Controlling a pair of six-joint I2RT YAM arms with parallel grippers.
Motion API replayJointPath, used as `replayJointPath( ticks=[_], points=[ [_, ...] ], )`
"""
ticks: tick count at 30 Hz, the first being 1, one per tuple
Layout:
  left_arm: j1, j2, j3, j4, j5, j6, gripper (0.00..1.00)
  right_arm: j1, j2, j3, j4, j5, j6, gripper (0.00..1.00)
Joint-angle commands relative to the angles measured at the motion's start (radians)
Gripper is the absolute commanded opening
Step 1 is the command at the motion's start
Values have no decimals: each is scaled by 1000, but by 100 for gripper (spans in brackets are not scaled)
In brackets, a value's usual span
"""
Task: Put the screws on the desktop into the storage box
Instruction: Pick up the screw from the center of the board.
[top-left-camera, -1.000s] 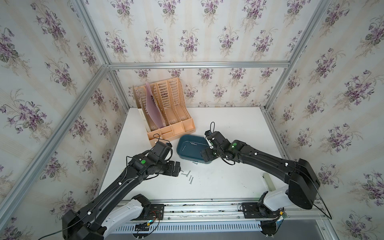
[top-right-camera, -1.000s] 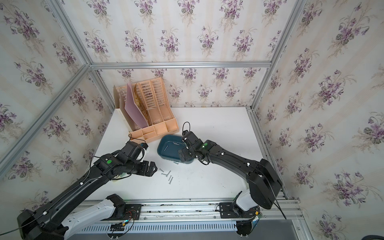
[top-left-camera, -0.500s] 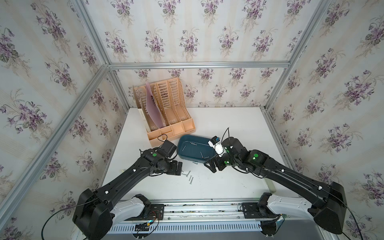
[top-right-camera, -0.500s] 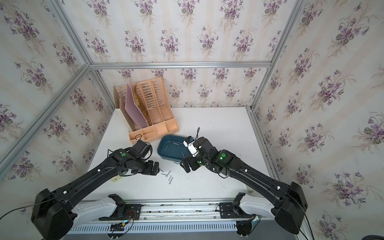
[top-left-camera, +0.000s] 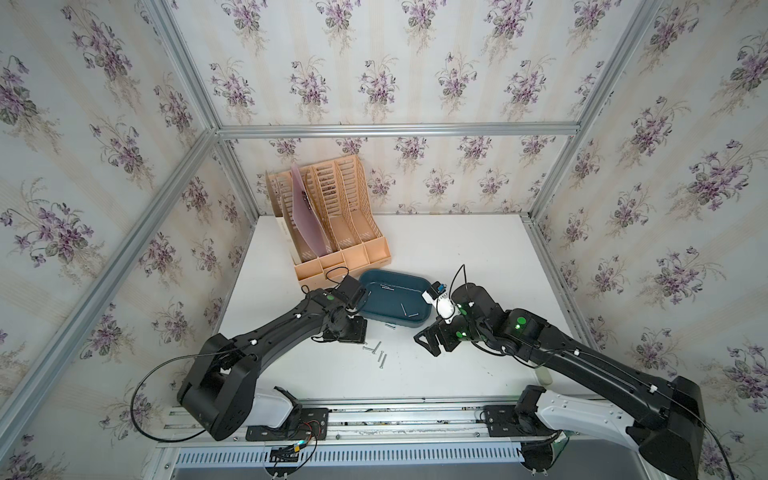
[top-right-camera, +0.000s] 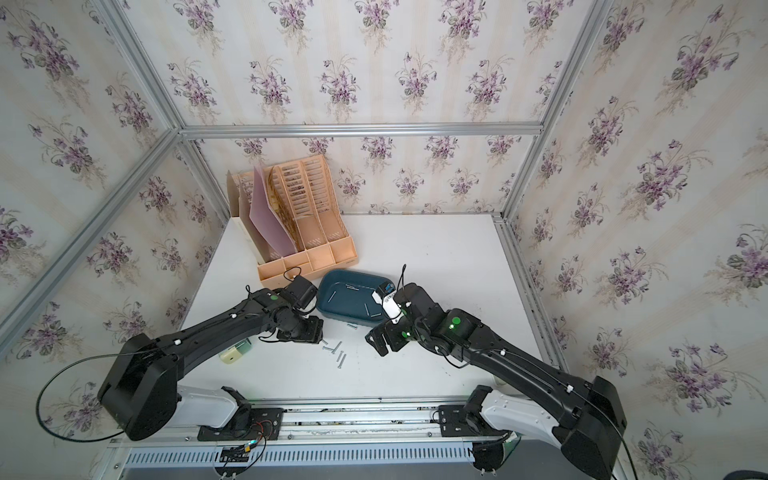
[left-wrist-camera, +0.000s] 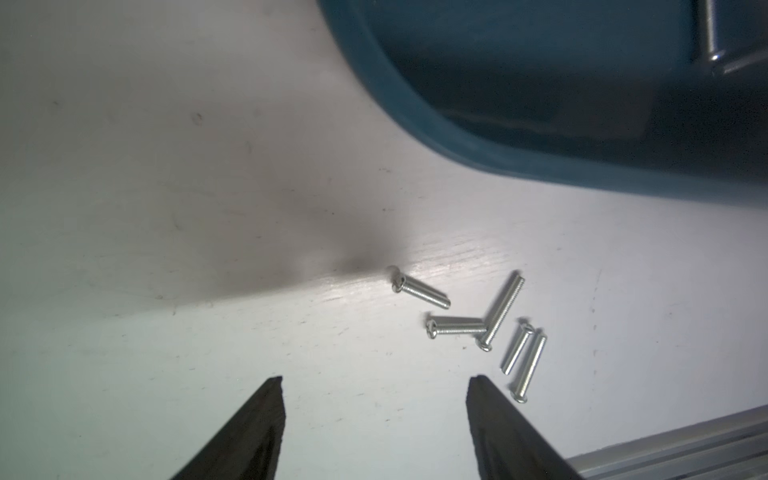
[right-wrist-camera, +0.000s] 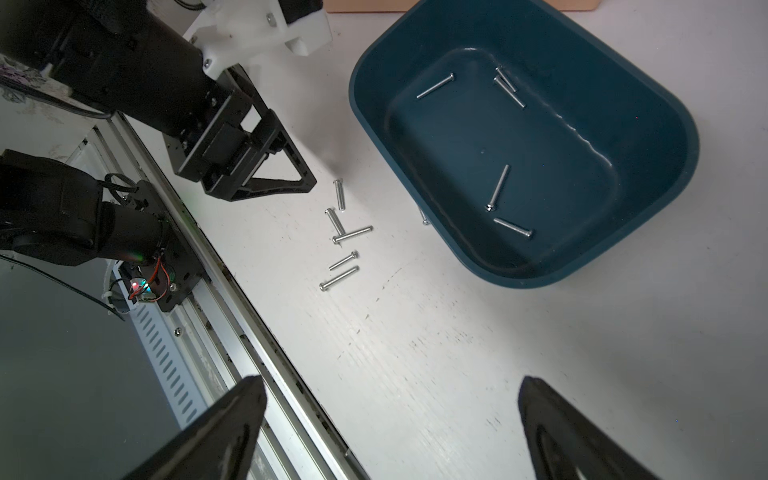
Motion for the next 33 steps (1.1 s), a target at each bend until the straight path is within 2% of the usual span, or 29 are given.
replayJointPath(
  ticks=[1, 5, 12, 13, 19, 33],
  points=[
    [0, 45, 8, 25, -9, -19, 67, 1, -8, -3, 10, 0, 0, 100],
    [-1, 88, 6, 48, -1, -46, 59, 1, -11, -10, 16, -3, 1, 100],
    [-9, 128, -6, 79, 4, -114, 56, 1, -24, -19, 24, -4, 1, 100],
    [-9, 128, -6, 86, 4, -122, 52, 1, -25, -19, 24, -5, 1, 100],
    [-16, 140, -12, 110, -27, -200, 41, 1, -36, -25, 30, -4, 1, 100],
    [-52, 155, -36, 170, -31, -305, 37, 1, -53, -31, 35, -5, 1, 100]
  ],
)
